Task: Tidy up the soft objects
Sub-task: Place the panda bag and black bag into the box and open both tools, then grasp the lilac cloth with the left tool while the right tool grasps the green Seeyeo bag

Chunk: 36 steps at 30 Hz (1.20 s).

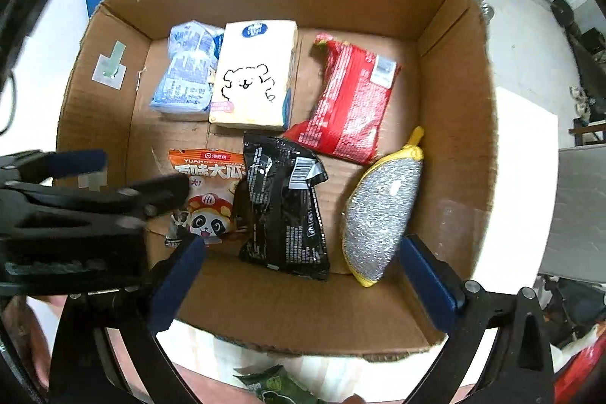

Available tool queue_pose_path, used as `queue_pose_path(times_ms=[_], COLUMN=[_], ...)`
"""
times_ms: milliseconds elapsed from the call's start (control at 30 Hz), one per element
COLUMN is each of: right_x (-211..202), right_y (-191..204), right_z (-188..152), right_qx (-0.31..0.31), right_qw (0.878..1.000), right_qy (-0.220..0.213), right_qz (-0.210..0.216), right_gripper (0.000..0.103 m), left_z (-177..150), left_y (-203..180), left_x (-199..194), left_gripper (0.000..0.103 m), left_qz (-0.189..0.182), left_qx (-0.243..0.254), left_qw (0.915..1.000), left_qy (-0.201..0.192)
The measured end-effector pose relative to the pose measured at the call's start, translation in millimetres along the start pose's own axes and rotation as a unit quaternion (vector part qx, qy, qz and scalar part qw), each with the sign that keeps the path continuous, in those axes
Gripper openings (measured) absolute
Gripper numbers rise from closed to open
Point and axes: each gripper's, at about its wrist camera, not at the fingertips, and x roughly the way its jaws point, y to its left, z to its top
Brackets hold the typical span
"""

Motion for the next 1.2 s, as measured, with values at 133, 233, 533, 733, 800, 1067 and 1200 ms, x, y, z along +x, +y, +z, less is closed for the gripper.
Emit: queue_pose_path(times_ms=[133, 233, 533, 733, 800, 1067, 1200], right_x=[-21.4, -36.5, -80.7, -82.1, -59.5, 56.6, 85.8], right_y=[4.9, -3.8, -0.3, 14.3, 25.8, 71.3, 76.8], right_z=[-14.6, -20.4, -50.7, -129.5, -157.8, -235.9, -238.9], right_qx=[0.007, 0.016, 0.016, -0.031, -0.054, -0.122, -0.124], right_qw=[1.0, 0.999, 0.996, 0.996, 0.998, 0.984, 0.978], right_qy=[-0.02, -0.026, -0.075, -0.055, -0.02, 0.108, 0.137], right_qz=[-0.003, 0.013, 0.042, 0.061, 0.032, -0.065, -0.095], right_gripper=[0.103, 0.103, 0.103, 0.103, 0.103, 0.103, 0.101], left_z=[-7.0, -4.8, -48.2, -131.1, -155.2, -185.8, -176.5], left_y=[0.1, 3.6, -6.5, 9.8, 18.8, 83.6, 101.3], left_x=[-20.8, -35.0, -67.9, -73.8, -52.5, 40.9, 61.0], left_gripper=[0.1, 0.1, 0.1, 0.1, 0.1, 0.1, 0.1], left_qz=[0.007, 0.018, 0.035, 0.115, 0.162, 0.233, 0.244], left_qx=[-0.011, -0.016, -0.01, 0.024, 0.047, 0.061, 0.071], left_qw=[0.9993, 0.9983, 0.9915, 0.9755, 0.9713, 0.968, 0.9653], left_qy=[-0.035, -0.053, -0.124, -0.186, -0.168, -0.07, -0.06])
